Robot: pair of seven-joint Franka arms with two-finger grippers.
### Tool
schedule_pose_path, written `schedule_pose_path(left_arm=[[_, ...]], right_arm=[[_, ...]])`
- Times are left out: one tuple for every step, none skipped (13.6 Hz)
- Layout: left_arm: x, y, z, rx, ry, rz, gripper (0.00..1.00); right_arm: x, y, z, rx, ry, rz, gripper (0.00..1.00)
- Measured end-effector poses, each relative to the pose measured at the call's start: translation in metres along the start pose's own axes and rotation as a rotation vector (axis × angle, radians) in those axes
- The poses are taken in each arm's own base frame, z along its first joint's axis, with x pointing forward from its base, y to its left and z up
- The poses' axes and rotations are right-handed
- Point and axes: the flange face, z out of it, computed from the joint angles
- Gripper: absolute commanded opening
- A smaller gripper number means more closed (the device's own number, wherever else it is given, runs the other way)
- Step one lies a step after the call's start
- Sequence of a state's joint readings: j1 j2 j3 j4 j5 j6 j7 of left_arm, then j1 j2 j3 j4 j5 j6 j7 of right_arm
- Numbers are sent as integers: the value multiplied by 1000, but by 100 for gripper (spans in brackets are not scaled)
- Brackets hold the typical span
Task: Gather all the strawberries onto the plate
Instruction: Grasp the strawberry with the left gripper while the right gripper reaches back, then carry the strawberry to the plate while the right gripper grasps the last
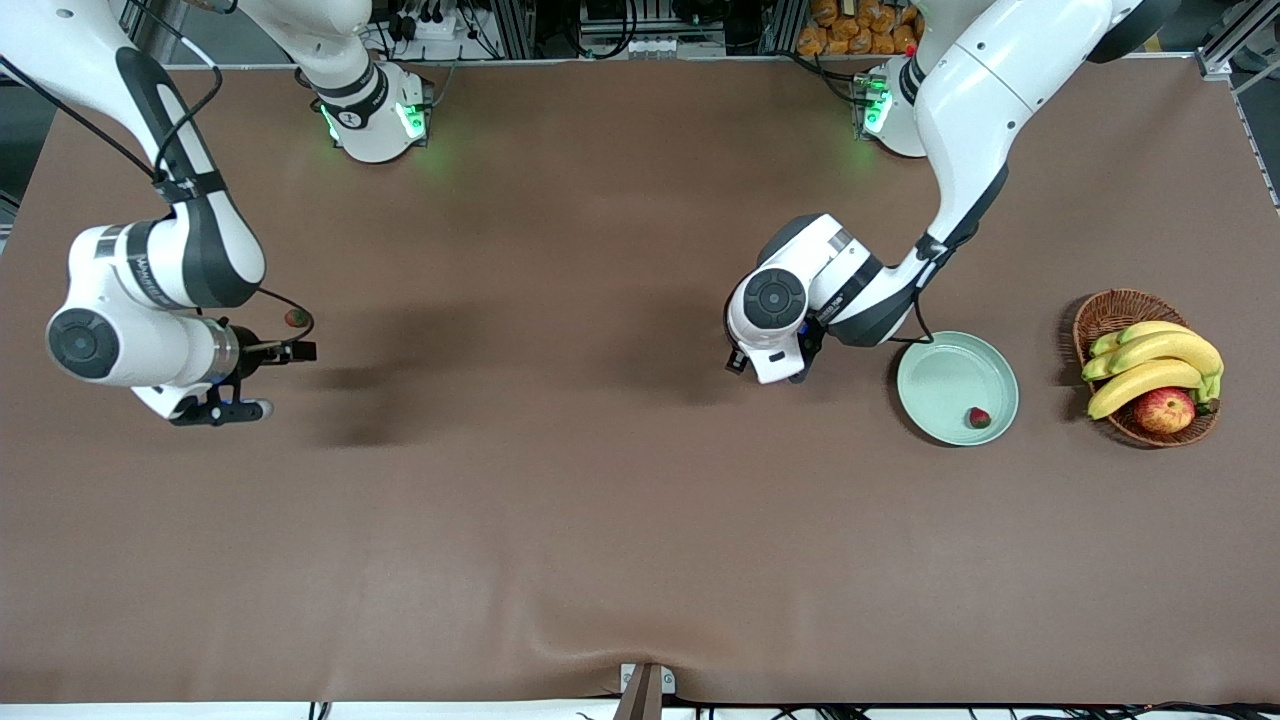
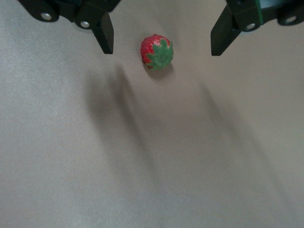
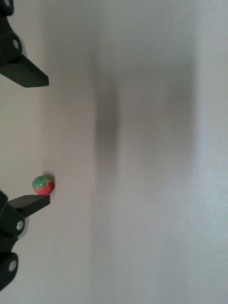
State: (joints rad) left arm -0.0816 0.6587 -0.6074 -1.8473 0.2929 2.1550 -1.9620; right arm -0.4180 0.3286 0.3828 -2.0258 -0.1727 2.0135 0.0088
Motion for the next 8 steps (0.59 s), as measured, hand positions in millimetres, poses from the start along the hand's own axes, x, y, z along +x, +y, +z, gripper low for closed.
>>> schedule_pose_path(left_arm=[[-1,-1,3,-9,5,-7,90],[-1,-2,5,-17,14,-17,90],[-1,-2,6,-24,24,-26,89],[-1,-3,9,-27,31,-31,84],[-2,-4,10,-29,33,-33,80],[-2,-4,11,-32,32,-35,79],[-3,-5,12,-36,30,-34,78],[-3,-5,13,-39,28,-34,78]], right_arm=[[-7,6,16,0,7,3,100],[-15,11,32,5,12,0,100],[-23,18,46,12,11,-3,100],[-30,26,57,19,9,-10,99],[-36,34,63,25,7,-18,97],[-41,45,67,33,2,-24,91],[-45,57,71,41,-2,-25,86],[-50,68,74,50,-6,-18,81]])
